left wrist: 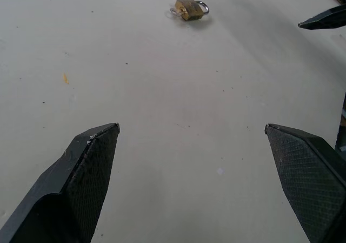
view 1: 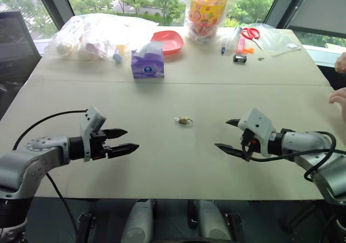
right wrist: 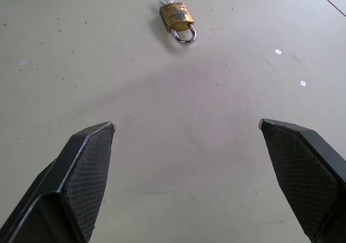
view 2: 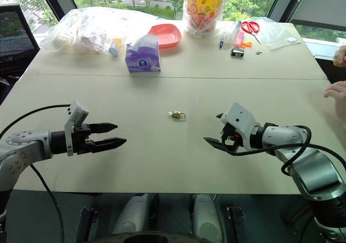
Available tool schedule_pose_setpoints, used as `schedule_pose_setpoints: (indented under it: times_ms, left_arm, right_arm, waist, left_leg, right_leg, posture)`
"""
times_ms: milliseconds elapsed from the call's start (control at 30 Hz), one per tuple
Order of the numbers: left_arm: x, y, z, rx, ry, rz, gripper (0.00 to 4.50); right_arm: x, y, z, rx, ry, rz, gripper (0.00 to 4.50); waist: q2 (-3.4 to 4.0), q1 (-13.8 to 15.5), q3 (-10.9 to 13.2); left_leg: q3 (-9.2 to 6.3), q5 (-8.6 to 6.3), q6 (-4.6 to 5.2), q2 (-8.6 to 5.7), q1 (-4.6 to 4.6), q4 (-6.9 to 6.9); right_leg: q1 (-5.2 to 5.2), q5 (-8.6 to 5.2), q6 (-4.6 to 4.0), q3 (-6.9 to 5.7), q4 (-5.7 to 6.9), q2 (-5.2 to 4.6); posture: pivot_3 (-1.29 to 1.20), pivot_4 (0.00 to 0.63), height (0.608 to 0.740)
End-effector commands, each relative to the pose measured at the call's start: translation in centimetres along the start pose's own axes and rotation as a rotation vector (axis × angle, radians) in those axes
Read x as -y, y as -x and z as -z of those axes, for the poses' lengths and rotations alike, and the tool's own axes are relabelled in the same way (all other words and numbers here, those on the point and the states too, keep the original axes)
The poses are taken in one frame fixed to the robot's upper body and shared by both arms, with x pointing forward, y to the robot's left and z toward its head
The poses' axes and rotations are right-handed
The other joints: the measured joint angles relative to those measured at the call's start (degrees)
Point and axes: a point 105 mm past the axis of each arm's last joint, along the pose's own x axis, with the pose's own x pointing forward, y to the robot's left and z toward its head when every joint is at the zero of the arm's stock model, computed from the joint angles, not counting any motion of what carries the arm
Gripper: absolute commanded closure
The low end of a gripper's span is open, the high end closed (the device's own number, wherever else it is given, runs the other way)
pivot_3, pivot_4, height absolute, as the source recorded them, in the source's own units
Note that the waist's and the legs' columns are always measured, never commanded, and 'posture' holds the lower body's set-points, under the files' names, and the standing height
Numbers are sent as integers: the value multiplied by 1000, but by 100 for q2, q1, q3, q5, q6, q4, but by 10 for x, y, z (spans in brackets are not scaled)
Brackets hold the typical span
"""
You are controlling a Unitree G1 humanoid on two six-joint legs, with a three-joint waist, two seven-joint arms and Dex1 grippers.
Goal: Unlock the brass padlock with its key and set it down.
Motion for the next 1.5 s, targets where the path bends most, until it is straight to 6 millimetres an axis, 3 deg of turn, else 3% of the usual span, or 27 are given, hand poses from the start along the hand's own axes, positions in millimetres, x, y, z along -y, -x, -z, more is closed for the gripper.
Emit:
schedule_pose_setpoints:
  times_ms: [33,567,700,833,933,1133,1500]
  left_arm:
    - [-2,1,-11,40,-45,-14,0]
    - [-3,-4,-14,50,-61,-17,0]
    - [-4,-5,-25,69,-92,-14,0]
    - [-6,-7,-44,95,-121,6,0]
    - [-3,-12,-50,20,-227,74,0]
    - [0,-19,-44,-110,-369,143,0]
    - [7,-27,-24,-90,-351,108,0]
  right_arm:
    - [-1,-1,-8,32,33,2,38]
    - [3,-4,-8,39,-5,21,38]
    - [6,-11,-19,63,-46,-1,38]
    - [11,-29,-32,87,-15,-12,38]
    - [14,-62,-43,117,-27,-64,38]
    - [12,-110,-54,55,69,-179,38]
    - [16,-137,-48,-135,155,-252,38]
  waist:
    - [0,0,0]
    - [-1,-2,-1]
    - [-2,-2,-2]
    - [-5,-7,-3]
    - [-11,-38,-6]
    - [-11,-127,-4]
    - [-11,-150,-4]
  left_leg:
    - [1,0,0,0,0,1]
    - [6,1,1,-4,10,16]
    - [8,1,1,-3,13,24]
    - [15,3,1,-6,32,31]
    - [21,3,1,-7,56,30]
    - [52,3,1,-5,85,20]
    - [59,2,3,-2,89,20]
  right_leg:
    - [0,1,1,0,1,0]
    - [6,4,5,4,23,1]
    - [5,4,5,7,36,0]
    - [7,3,4,15,62,1]
    - [22,1,2,21,70,6]
    - [29,3,1,56,82,11]
    - [25,12,18,65,90,8]
  posture:
    - [0,150,740]
    - [0,150,740]
    - [0,150,740]
    - [0,150,740]
    - [0,150,740]
    - [0,150,740]
    - [0,150,740]
